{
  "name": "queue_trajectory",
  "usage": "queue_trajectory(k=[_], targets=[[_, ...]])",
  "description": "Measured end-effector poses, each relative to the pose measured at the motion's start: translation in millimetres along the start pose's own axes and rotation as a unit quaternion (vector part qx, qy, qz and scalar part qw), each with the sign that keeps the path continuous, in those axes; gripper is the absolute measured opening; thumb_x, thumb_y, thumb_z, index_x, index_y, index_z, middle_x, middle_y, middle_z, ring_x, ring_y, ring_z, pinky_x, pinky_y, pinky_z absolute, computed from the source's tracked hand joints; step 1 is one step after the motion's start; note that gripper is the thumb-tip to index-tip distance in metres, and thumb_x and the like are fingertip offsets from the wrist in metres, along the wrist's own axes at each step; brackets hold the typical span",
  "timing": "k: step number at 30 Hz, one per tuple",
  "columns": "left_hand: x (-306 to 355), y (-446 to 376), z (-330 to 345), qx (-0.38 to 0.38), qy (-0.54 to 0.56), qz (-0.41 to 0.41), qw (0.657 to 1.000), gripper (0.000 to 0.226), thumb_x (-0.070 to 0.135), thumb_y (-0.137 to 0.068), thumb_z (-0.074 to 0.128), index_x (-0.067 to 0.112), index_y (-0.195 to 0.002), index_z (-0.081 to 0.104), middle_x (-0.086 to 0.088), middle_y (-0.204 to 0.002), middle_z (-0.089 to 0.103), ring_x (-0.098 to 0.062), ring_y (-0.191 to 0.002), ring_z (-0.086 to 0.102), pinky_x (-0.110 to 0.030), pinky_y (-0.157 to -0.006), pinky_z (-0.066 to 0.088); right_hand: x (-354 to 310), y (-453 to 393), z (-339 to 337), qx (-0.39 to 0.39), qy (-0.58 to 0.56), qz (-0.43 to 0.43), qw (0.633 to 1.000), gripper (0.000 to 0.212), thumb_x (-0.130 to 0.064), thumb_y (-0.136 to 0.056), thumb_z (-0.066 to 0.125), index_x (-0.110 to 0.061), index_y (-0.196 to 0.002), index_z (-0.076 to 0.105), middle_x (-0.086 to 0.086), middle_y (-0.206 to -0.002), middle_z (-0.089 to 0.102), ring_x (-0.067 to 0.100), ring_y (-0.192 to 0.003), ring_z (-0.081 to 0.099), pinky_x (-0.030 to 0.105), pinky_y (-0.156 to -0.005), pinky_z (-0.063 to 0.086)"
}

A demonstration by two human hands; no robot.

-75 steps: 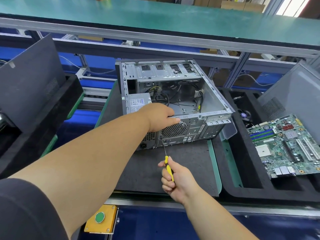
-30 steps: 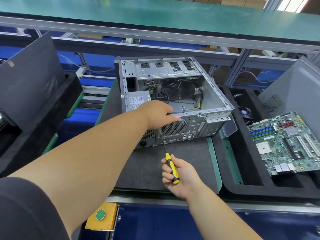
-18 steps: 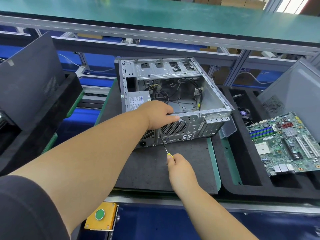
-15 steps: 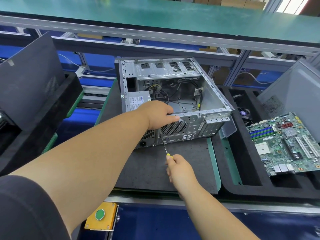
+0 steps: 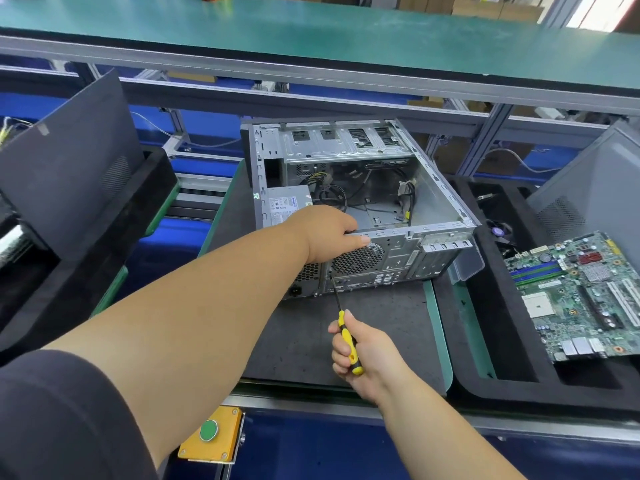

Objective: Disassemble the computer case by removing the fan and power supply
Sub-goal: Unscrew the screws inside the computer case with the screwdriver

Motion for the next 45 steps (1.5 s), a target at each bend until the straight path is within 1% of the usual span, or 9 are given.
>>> queue_trajectory(k=[3,8,12,16,22,30,35,39,45], targets=[[1.3,-0.6,0.0,-0.004,-0.001,0.000,1.000,0.048,0.058,-0.098,0.035,0.017,-0.089,0.058,0.000,-0.075,0.052,-0.013,-0.067,0.047,-0.031,-0.057,0.031,-7.3,1.6,-6.9,0.095,0.179,-0.023,0.979,0.040,-0.039,-0.105,0.037,-0.012,-0.083,0.056,-0.002,-0.046,0.039,0.013,-0.040,0.031,0.026,-0.048,0.029],[2.1,-0.3,-0.2,0.002,0.006,0.002,1.000,0.044,0.057,-0.098,0.037,0.019,-0.080,0.051,0.001,-0.071,0.049,-0.010,-0.064,0.044,-0.029,-0.055,0.028,-27.2,8.6,-13.9,0.165,0.425,-0.161,0.876,0.039,-0.042,-0.103,0.040,-0.012,-0.091,0.061,-0.001,-0.063,0.053,0.016,-0.059,0.047,0.030,-0.058,0.037],[2.6,0.6,-1.2,0.005,0.007,0.004,1.000,0.042,0.056,-0.098,0.037,0.022,-0.078,0.050,0.002,-0.071,0.049,-0.009,-0.063,0.043,-0.030,-0.054,0.027,-9.8,3.8,-11.6,0.096,0.151,-0.048,0.983,0.043,-0.038,-0.104,0.041,-0.006,-0.091,0.067,0.001,-0.053,0.047,0.013,-0.044,0.036,0.025,-0.047,0.030],[2.8,-0.1,-0.8,0.007,0.004,0.006,1.000,0.043,0.057,-0.098,0.037,0.020,-0.084,0.055,0.001,-0.073,0.051,-0.011,-0.066,0.046,-0.029,-0.055,0.029,0.5,8.6,1.7,-0.036,-0.070,0.034,0.996,0.046,-0.034,-0.104,0.038,0.000,-0.090,0.066,0.007,-0.061,0.050,0.015,-0.048,0.040,0.027,-0.052,0.033],[2.8,-0.3,0.7,0.003,0.007,0.003,1.000,0.042,0.058,-0.097,0.037,0.021,-0.089,0.057,0.001,-0.076,0.054,-0.018,-0.074,0.052,-0.031,-0.061,0.036,4.1,6.7,-0.2,-0.006,-0.059,0.017,0.998,0.041,-0.038,-0.102,0.048,-0.007,-0.082,0.067,0.003,-0.063,0.053,0.016,-0.053,0.049,0.026,-0.052,0.042],[3.4,-0.4,-0.2,0.004,0.003,0.005,1.000,0.041,0.057,-0.097,0.038,0.021,-0.088,0.056,0.002,-0.075,0.052,-0.018,-0.072,0.050,-0.032,-0.062,0.035,-14.0,7.4,-19.6,0.151,0.254,-0.124,0.947,0.029,-0.037,-0.100,0.052,-0.015,-0.088,0.066,-0.002,-0.064,0.053,0.010,-0.045,0.046,0.025,-0.050,0.040],[3.3,-0.4,0.1,0.005,-0.004,0.008,1.000,0.042,0.057,-0.098,0.037,0.021,-0.086,0.054,0.002,-0.073,0.051,-0.017,-0.070,0.048,-0.032,-0.061,0.034,-4.5,5.0,-15.4,0.077,0.064,-0.048,0.994,0.035,-0.035,-0.100,0.053,-0.006,-0.091,0.069,0.002,-0.064,0.055,0.011,-0.045,0.043,0.024,-0.048,0.035],[3.1,-0.5,-0.2,0.003,-0.002,0.007,1.000,0.042,0.057,-0.098,0.036,0.022,-0.085,0.054,0.002,-0.074,0.051,-0.016,-0.070,0.048,-0.032,-0.062,0.035,4.6,7.5,-2.9,-0.032,-0.083,0.029,0.996,0.044,-0.033,-0.104,0.042,0.002,-0.101,0.069,0.008,-0.070,0.059,0.013,-0.050,0.046,0.024,-0.051,0.040],[2.6,-1.0,-0.5,0.002,0.004,0.006,1.000,0.043,0.057,-0.098,0.037,0.020,-0.085,0.056,0.001,-0.074,0.052,-0.015,-0.068,0.048,-0.031,-0.060,0.034,8.1,2.0,-13.3,0.055,-0.023,0.003,0.998,0.018,-0.027,-0.093,0.067,-0.010,-0.088,0.067,0.001,-0.065,0.061,0.012,-0.050,0.056,0.023,-0.046,0.047]])
Point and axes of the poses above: each hand's wrist, its own y-axis away from the middle knuckle, its own z-axis out of the palm, x = y × z, the point moved 7 cm from there along -y, towards the middle knuckle
